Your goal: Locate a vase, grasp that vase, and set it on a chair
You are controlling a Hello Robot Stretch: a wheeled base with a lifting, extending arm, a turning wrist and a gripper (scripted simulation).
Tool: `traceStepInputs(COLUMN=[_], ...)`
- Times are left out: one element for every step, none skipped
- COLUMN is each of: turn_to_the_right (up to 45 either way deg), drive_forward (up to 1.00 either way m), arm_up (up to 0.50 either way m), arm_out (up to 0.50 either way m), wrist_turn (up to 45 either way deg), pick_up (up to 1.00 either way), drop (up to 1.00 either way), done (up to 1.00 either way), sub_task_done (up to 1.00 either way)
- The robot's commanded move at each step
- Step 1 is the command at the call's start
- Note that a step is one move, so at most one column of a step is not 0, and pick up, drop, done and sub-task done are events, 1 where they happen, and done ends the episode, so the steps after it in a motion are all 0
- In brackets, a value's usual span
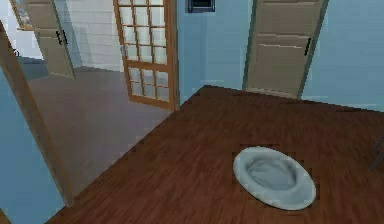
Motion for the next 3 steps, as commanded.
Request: traceStepInputs(turn_to_the_right=[0.0,45.0,36.0], drive_forward=[0.3,0.0,0.0], arm_up=[0.0,0.0,0.0], arm_out=[0.0,0.0,0.0], wrist_turn=[0.0,0.0,0.0], pick_up=[0.0,0.0,0.0], drop=[0.0,0.0,0.0], done=[0.0,0.0,0.0], sub_task_done=[0.0,0.0,0.0])
